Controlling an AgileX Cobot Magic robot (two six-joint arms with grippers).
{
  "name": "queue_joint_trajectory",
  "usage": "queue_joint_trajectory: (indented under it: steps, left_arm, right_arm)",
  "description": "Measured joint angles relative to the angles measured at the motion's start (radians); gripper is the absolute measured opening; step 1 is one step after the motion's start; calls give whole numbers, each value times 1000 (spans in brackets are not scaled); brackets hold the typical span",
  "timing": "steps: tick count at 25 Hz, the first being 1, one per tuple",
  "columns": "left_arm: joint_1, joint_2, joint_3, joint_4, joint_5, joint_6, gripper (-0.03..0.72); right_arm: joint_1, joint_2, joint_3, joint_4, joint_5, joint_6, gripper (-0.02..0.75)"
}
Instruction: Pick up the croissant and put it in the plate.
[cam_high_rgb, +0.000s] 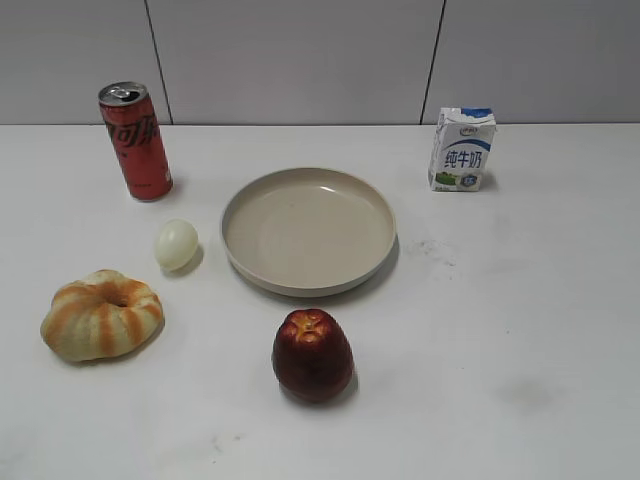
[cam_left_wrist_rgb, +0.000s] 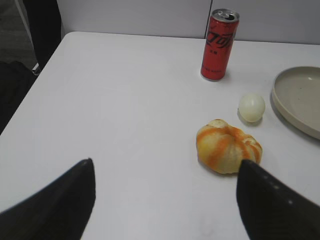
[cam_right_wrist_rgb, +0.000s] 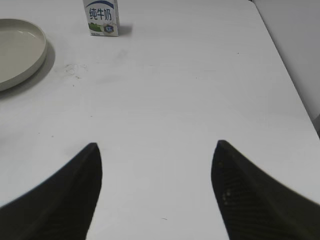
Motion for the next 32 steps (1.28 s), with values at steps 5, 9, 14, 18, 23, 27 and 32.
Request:
queue_joint_trajectory:
  steps: [5,9,14,18,23,27,32]
  left_arm:
    - [0,0,0,0,0,0,666]
    - [0,0,0,0,0,0,664]
    - [0,12,-1,0,0,0,657]
    - [0,112,-29,0,-71,0,651]
    - [-1,398,-69,-83,-209,0,648]
    - [-19,695,-100,-230,-235,16,648]
    - [-38,1084,-178,-280,-250,83,643]
  right_arm:
    - [0,0,0,0,0,0,520]
    - [0,0,0,0,0,0,520]
    - [0,0,0,0,0,0,520]
    - [0,0,0,0,0,0,520]
    - [0,0,0,0,0,0,520]
    - [0,0,0,0,0,0,520]
    - [0,0,0,0,0,0,520]
